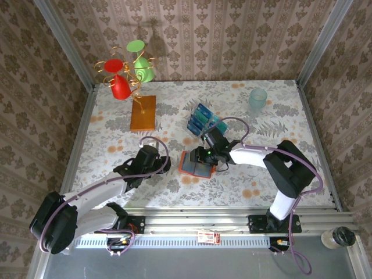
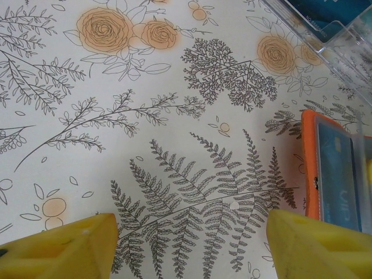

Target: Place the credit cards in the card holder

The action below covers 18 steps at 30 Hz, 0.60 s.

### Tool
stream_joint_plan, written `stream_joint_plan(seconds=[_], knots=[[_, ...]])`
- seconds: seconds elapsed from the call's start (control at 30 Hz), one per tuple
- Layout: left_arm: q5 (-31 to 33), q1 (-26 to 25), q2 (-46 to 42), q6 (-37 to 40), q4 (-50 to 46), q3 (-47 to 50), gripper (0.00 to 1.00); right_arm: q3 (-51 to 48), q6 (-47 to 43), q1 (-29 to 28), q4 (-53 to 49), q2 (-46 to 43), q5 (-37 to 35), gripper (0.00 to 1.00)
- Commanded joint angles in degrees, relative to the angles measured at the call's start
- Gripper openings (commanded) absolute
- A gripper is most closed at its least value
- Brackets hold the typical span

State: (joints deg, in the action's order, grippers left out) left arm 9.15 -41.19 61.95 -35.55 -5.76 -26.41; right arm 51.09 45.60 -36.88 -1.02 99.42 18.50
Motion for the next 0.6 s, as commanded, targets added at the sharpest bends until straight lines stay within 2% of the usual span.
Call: stream_joint_plan(seconds=[0.0, 0.13, 0.57], knots=[[-0.36, -0.38, 0.51, -0.57, 0.86, -1.41, 0.7, 2.01, -1.15, 0.15, 0.83, 2.37, 1.55, 0.39], [-0.27, -0.95, 0.71, -0.81, 0.95, -1.21, 0.7, 3.37, -1.57, 0.15, 1.02, 3.91, 3.18, 0.34], [-0.27, -2.58, 3.87, -1.19, 2.24, -2.06, 0.7, 5.07, -2.28, -0.1, 0.14, 3.27, 4.89, 0.32]])
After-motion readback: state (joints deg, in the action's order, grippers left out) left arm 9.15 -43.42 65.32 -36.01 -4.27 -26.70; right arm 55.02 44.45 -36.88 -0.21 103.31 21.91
